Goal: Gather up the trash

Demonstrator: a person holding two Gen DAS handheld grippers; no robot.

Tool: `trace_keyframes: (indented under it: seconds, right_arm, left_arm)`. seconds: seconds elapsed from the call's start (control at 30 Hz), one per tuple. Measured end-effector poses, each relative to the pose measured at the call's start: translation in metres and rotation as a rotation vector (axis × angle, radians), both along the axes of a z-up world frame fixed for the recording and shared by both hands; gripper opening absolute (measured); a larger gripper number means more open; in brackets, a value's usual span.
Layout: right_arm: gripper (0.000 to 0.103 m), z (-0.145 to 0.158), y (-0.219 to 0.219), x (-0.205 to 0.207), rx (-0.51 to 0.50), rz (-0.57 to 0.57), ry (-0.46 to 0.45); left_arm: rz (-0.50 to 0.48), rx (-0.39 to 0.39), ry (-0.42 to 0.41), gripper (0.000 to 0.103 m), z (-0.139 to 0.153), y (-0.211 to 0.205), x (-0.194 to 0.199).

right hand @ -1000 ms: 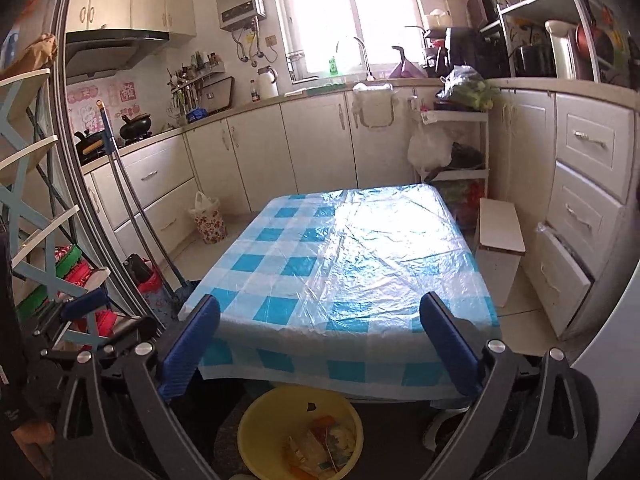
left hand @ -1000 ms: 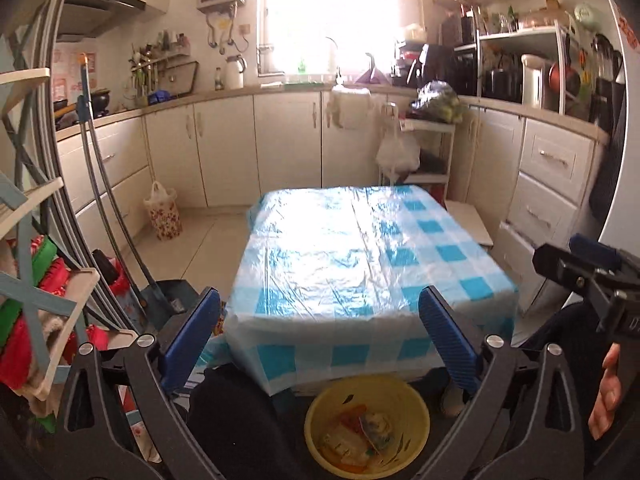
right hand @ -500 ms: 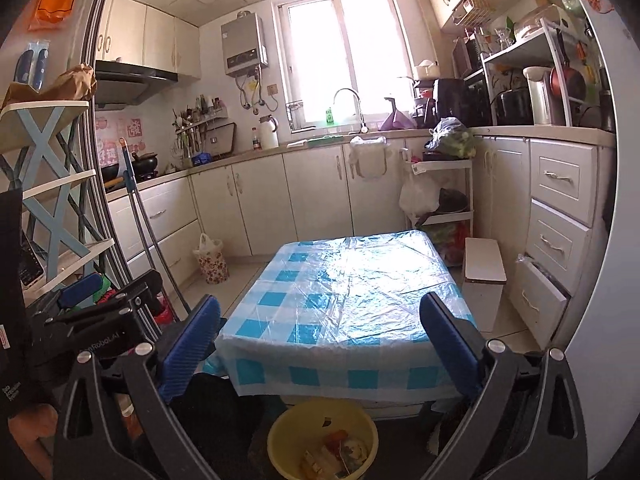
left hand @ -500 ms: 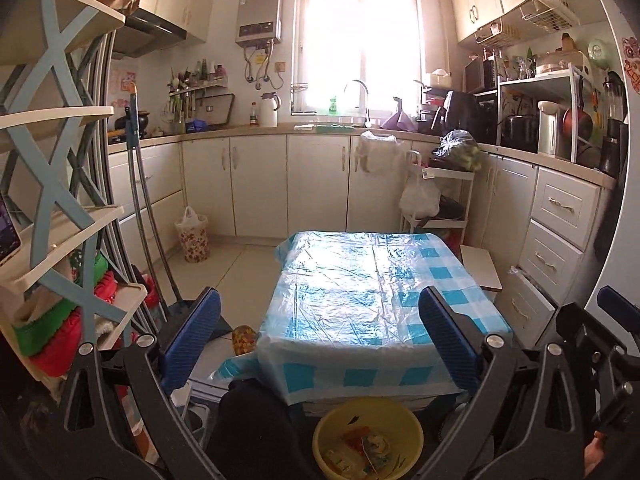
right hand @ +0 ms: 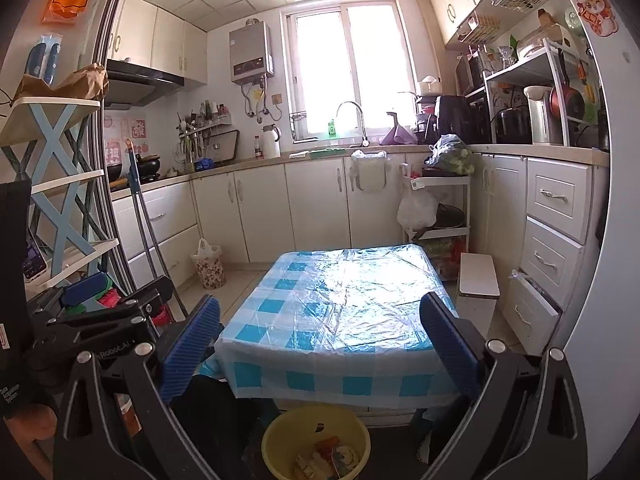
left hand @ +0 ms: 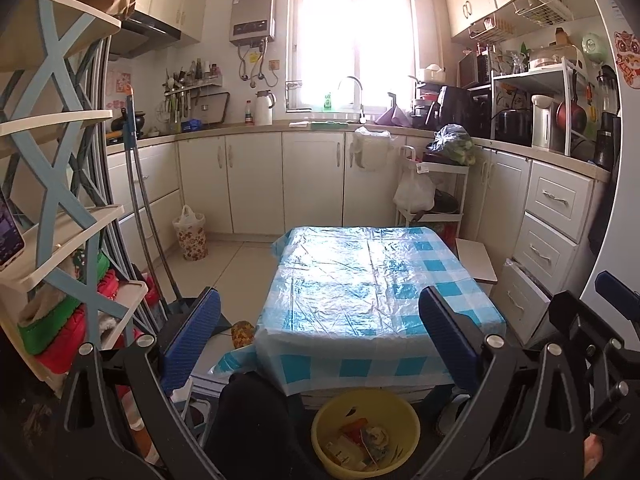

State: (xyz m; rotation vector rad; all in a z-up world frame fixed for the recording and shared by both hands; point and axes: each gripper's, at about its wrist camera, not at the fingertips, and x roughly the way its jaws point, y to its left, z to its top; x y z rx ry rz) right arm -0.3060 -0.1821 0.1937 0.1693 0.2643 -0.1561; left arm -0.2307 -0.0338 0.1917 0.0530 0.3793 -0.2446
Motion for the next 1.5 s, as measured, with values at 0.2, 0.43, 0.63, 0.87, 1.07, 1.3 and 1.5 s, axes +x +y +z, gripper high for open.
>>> trace_keyframes:
  seconds: [0.2,0.43,0.63,0.87,1.07,1.3,1.5]
  right_arm:
    - [0.096,0.0001,-0.0002,-0.0007,0.0,0.0,-0.003]
    - [0.096,0.0023,-0.0006,-0.0045,0.003,-0.004,-0.009]
    - [0.096,0.0025,-0.001,-0.0047,0.003,-0.002,-0.008]
    - [0.096,0.0028,-0.0006,-0.0064,-0.002,-0.003,-0.011]
    - [0.096,0.0027,-0.0009,-0.0062,-0.002,-0.001,-0.01]
    - [0.096,0.0032,0.0009,-0.0073,-0.003,-0.002,-0.013]
    - [0.096,0.0033,0.0013,-0.0074,-0.004,-0.002,-0.013]
  left_arm:
    - [0.006,0.001,0.01,0.096,0.0003,0.0021,0.0006]
    - [0.011,-0.004,0.003,0.096,0.0017,0.0046,-0.0012]
    - [0.017,-0.009,0.0,0.096,0.0025,0.0066,-0.0016]
    - [0.019,-0.007,-0.004,0.096,0.0033,0.0069,-0.0026]
    - [0.023,-0.008,-0.01,0.096,0.0046,0.0075,-0.0049]
    - [0.023,-0.003,-0.017,0.096,0.006,0.0078,-0.0066]
    - [0.026,-0.003,-0.022,0.096,0.008,0.0097,-0.008]
